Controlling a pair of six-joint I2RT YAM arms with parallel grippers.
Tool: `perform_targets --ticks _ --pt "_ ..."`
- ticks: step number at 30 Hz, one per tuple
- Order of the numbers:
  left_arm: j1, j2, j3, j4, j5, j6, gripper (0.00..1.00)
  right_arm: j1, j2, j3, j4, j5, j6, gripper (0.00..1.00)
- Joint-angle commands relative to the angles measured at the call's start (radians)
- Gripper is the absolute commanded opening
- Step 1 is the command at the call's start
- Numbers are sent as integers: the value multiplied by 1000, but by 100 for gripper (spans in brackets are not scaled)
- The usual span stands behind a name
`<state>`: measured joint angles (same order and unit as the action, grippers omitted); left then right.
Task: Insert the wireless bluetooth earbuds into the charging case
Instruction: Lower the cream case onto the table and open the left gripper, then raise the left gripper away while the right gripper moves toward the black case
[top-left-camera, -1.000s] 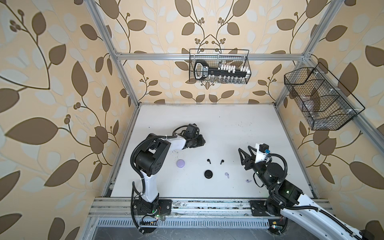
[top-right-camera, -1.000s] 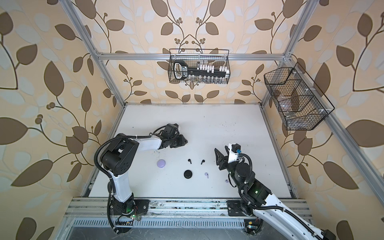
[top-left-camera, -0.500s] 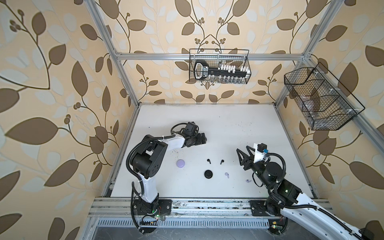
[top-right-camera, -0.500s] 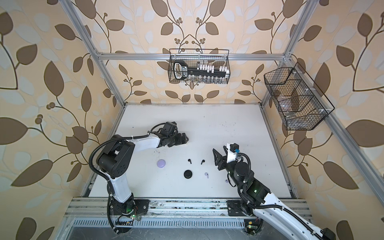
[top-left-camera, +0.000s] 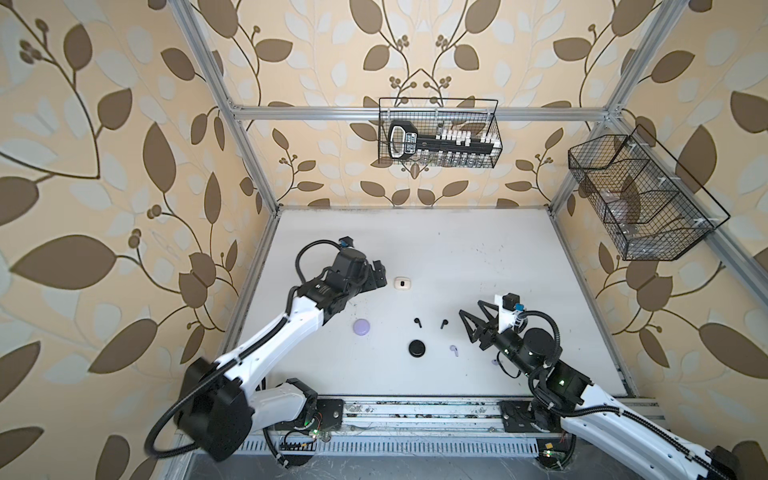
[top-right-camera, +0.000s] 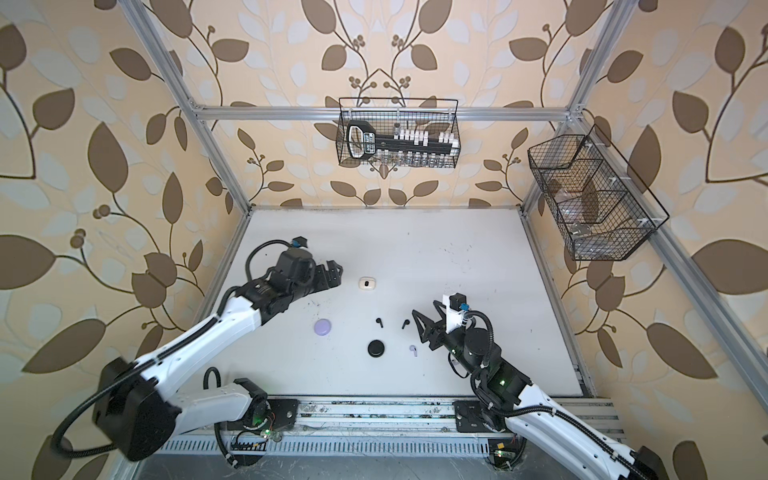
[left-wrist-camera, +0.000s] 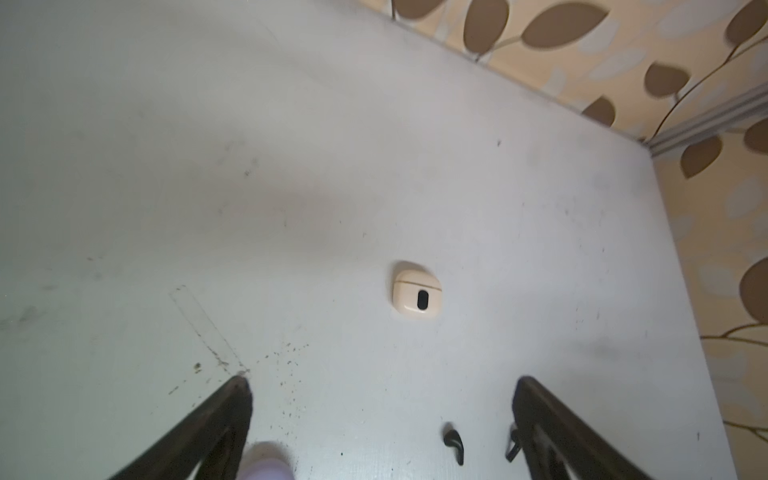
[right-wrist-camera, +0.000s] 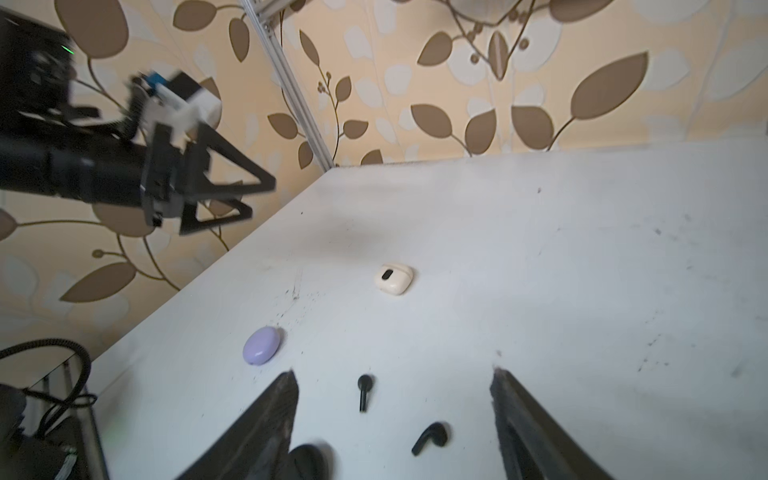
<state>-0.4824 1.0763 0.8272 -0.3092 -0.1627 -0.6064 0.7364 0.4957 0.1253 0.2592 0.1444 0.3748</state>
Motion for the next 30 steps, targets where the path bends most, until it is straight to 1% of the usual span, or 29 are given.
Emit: perform_targets --ticks 1,2,3,6,8,9,11,12,16,18,19,21,23,24,26,27,28,30 --pt "10 -189 -156 17 -111 2 99 0 35 -5 89 -113 21 73" --pt "11 -259 -212 36 -108 12 99 4 48 -7 101 -123 21 73" --pt "11 -312 -241 11 -124 4 99 14 60 -15 115 -124 21 73" --pt "11 -454 -276 -183 -229 -7 99 60 109 -37 171 -95 18 74" --pt "10 -536 -320 -267 -328 -19 99 111 158 -44 199 -52 14 73" --pt "11 -565 -336 -281 -352 -48 99 136 180 -43 211 -28 11 73" --pt "10 -612 -363 -231 -242 13 99 198 238 -32 231 20 -4 73" --pt "9 -619 -368 -218 -221 27 99 223 261 -22 233 41 -14 73" --pt "9 -602 -367 -222 -249 12 99 296 354 20 231 77 -40 71" --pt "9 -576 -358 -223 -244 14 99 308 399 7 291 89 -45 72" --pt "9 -560 -351 -228 -236 13 99 308 423 7 320 98 -49 70" --pt "9 -540 -347 -222 -227 15 99 307 443 40 285 113 -54 65" --pt "10 -528 -343 -223 -233 11 99 310 413 64 216 109 -60 63" --pt "9 -524 -338 -226 -233 11 99 315 390 54 207 110 -64 64" --pt "8 -522 -332 -240 -229 11 99 315 343 -7 261 138 -67 74" --pt "8 -527 -333 -242 -222 11 99 313 327 -31 294 154 -68 77" --pt "9 -538 -337 -235 -208 19 99 304 317 -47 320 156 -72 78" --pt "9 -559 -344 -232 -192 24 99 285 301 -31 286 127 -67 77"
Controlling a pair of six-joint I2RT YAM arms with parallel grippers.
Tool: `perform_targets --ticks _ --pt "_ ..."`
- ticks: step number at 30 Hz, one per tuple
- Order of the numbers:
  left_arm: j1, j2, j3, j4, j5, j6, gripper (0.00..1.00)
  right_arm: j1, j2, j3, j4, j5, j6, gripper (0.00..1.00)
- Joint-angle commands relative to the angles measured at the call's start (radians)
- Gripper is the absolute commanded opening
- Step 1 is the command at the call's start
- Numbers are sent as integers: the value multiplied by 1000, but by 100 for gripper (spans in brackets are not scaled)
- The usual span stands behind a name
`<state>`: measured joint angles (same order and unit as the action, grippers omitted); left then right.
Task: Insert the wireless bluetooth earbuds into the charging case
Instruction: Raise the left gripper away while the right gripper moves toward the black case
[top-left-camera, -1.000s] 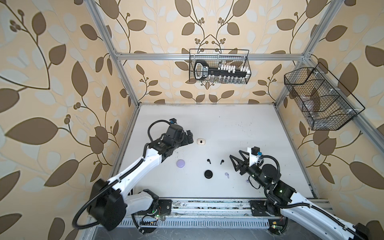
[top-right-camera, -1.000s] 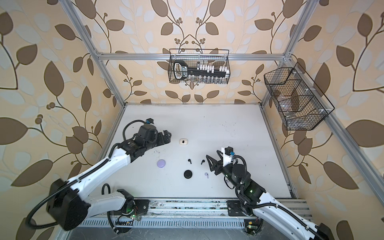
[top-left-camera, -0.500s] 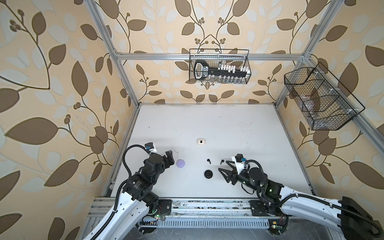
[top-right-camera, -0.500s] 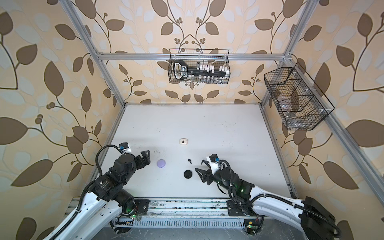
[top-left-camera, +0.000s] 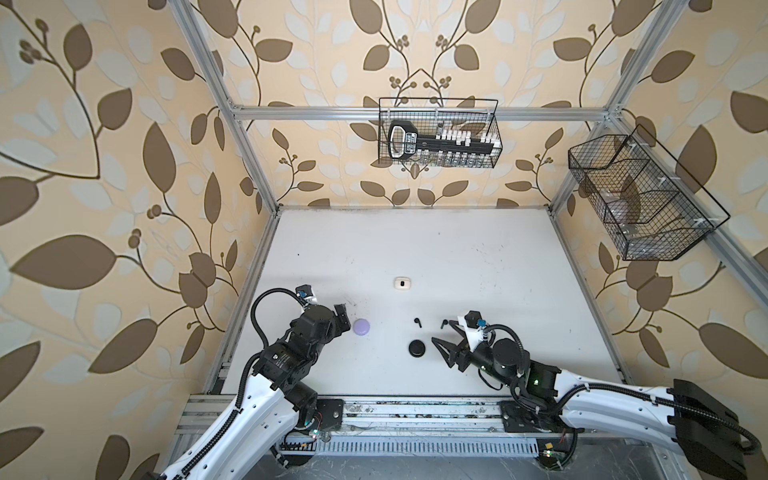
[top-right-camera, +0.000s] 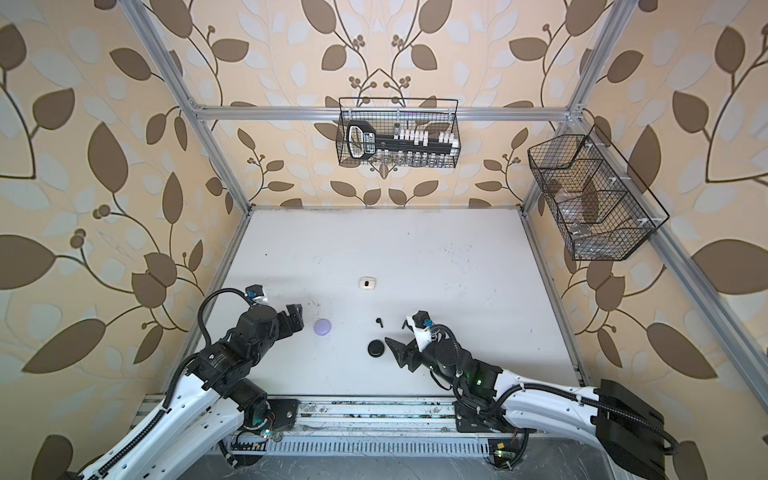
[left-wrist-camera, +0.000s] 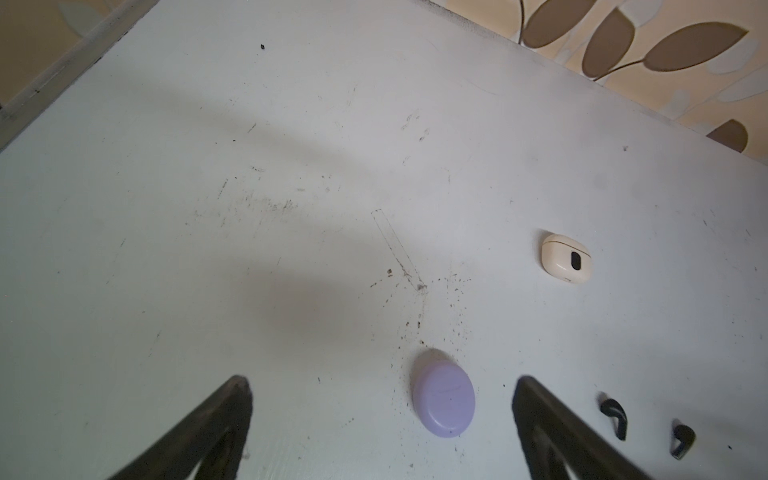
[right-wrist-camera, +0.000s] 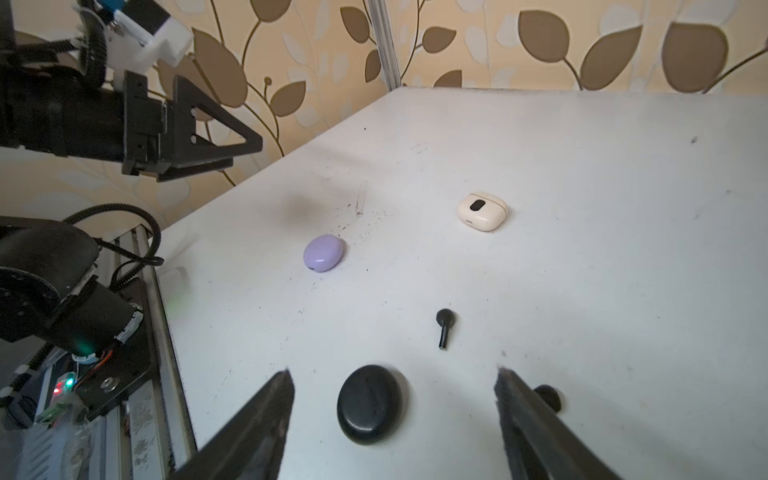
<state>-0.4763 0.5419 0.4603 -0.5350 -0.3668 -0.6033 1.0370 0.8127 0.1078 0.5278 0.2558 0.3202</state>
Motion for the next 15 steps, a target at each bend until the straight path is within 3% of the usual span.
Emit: perform_targets --ticks 1,8,15 --pt "4 -37 17 -4 18 24 99 -18 -24 4 -24 2 -3 75" --pt "3 -73 2 -1 33 23 99 -9 -13 -20 -57 -61 65 79" --pt "2 -59 0 15 60 37 99 -10 207 47 -49 -61 81 80"
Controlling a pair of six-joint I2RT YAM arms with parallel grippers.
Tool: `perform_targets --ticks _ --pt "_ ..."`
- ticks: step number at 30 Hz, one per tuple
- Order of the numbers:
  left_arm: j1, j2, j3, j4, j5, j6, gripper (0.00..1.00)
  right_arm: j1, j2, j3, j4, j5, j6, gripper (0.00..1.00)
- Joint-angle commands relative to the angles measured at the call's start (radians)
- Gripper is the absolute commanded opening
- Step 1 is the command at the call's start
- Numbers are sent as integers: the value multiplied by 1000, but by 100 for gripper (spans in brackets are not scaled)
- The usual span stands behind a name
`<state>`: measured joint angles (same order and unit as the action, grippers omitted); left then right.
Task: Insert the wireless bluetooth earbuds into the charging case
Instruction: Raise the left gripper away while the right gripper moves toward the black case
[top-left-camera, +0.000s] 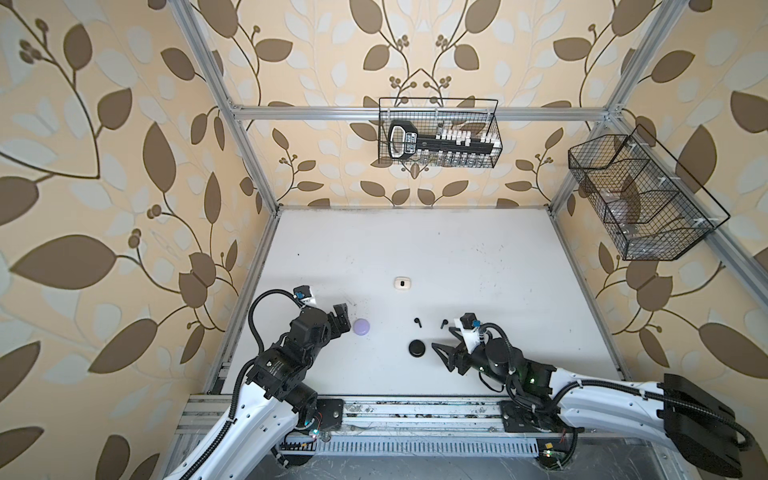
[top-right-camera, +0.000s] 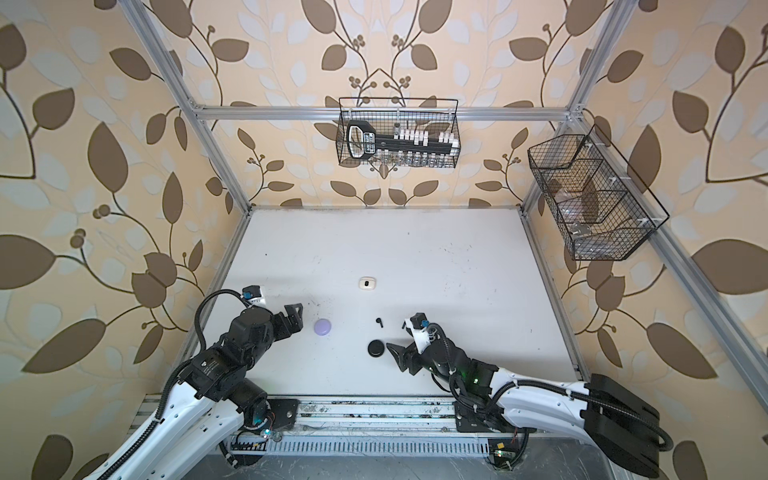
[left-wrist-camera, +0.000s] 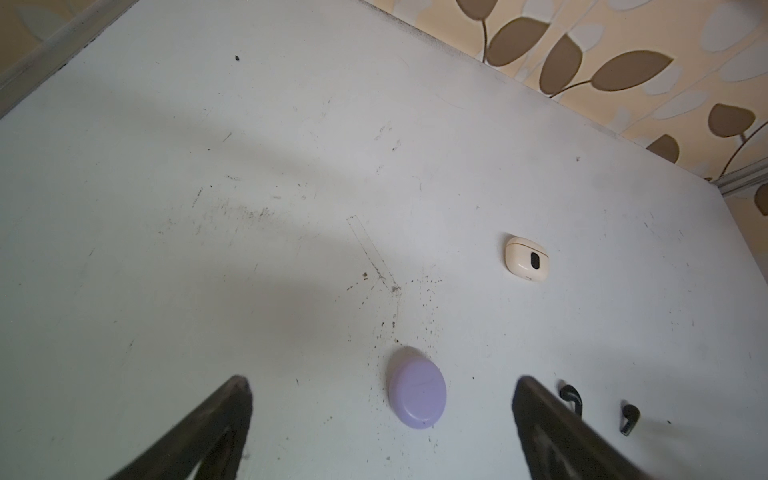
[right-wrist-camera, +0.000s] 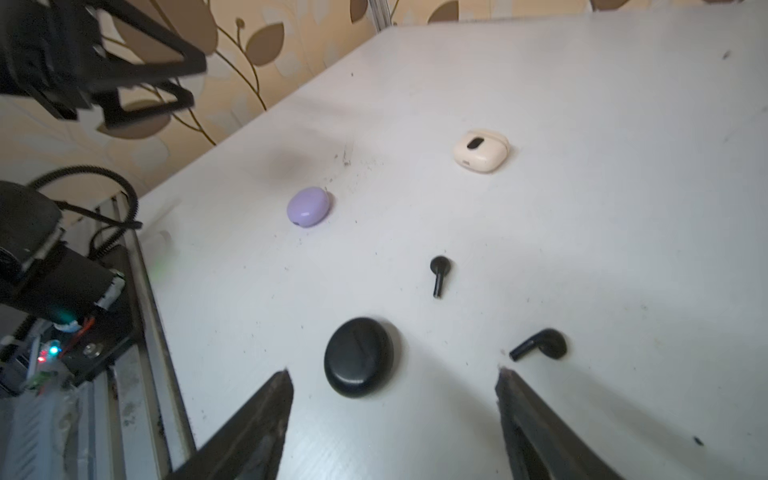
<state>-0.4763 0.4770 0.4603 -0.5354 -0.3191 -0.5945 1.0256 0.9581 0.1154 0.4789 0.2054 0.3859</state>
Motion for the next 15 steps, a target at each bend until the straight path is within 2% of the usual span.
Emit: perform_targets --ticks 1,5,9,15 --pt "3 8 0 19 20 31 99 0 99 48 10 -14 20 82" --pt "3 -1 -4 26 41 39 99 3 239 91 50 -73 30 81" --pt "2 -19 -14 38 63 48 99 14 337 134 66 -115 30 85" --pt "3 -18 -15 43 75 54 99 18 409 150 78 -97 25 87"
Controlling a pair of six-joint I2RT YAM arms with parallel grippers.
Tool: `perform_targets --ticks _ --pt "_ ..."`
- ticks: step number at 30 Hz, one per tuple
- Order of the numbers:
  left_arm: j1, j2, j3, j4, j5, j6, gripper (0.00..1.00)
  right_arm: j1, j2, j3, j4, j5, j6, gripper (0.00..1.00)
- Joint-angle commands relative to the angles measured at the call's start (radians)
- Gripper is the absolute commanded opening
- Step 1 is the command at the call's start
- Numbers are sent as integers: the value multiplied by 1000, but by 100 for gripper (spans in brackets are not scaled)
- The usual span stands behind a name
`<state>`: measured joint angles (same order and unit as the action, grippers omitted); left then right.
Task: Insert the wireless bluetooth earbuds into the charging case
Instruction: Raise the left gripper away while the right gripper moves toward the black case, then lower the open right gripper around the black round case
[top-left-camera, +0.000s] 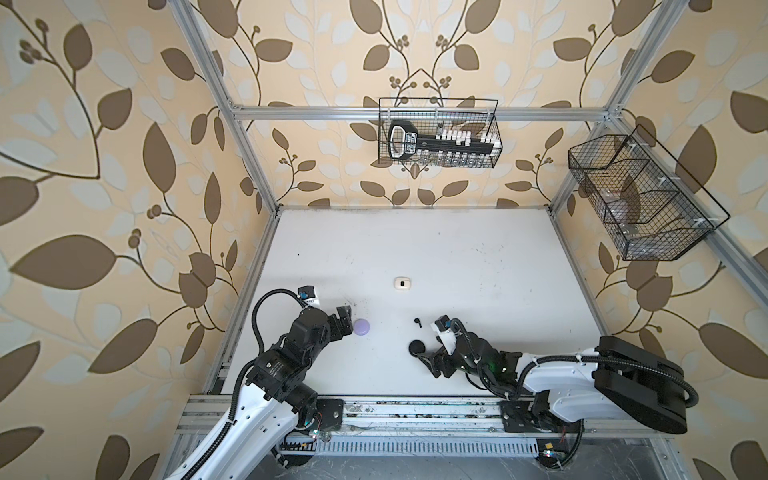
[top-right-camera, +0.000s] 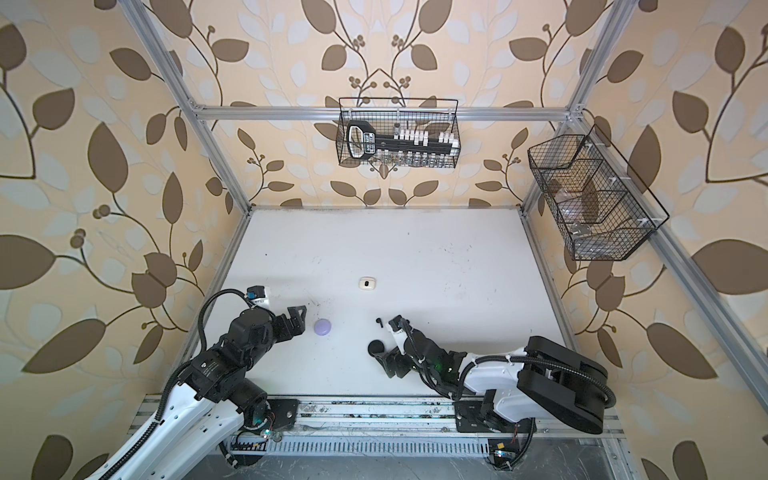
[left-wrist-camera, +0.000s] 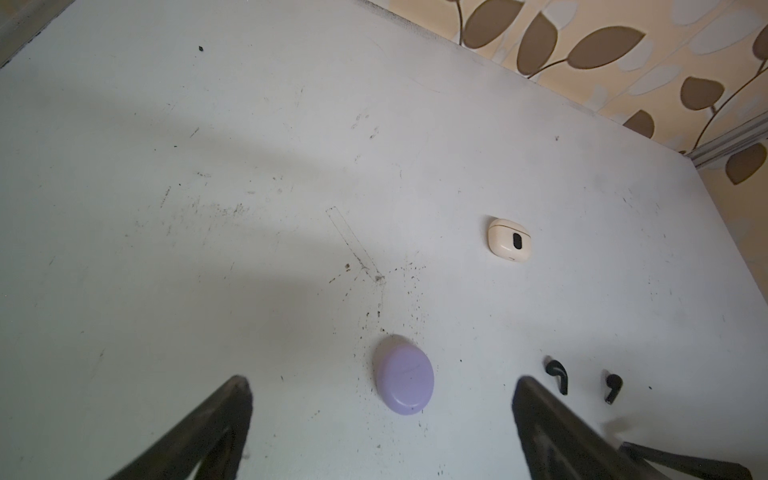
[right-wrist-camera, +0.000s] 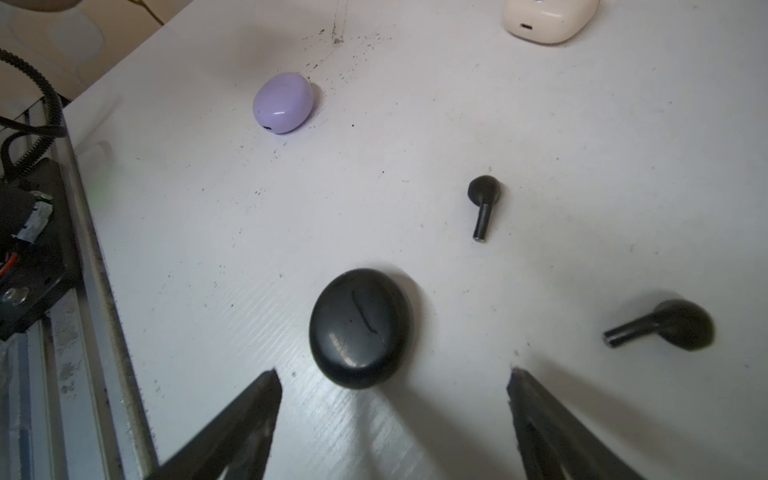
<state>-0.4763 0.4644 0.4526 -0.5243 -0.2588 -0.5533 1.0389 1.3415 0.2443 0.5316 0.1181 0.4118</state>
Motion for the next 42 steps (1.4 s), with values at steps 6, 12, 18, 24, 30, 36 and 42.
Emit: perform_targets --ticks 6,12,18,24,30,36,42 --pt "2 -4 -8 32 16 12 99 12 82 38 51 -43 7 87" --pt "2 -7 -9 33 19 13 99 35 158 102 39 -34 -4 88" --pt "2 -7 -10 34 23 13 99 61 198 110 57 -31 2 84" --pt "3 -6 -9 34 21 13 99 121 196 116 52 -13 -8 76" --pt "2 -6 -11 33 22 13 99 176 176 126 8 54 7 74" --pt "1 -6 -9 35 22 14 99 234 123 132 -42 131 5 74" --pt "2 -6 -11 35 23 13 99 250 -34 132 -151 208 -40 77"
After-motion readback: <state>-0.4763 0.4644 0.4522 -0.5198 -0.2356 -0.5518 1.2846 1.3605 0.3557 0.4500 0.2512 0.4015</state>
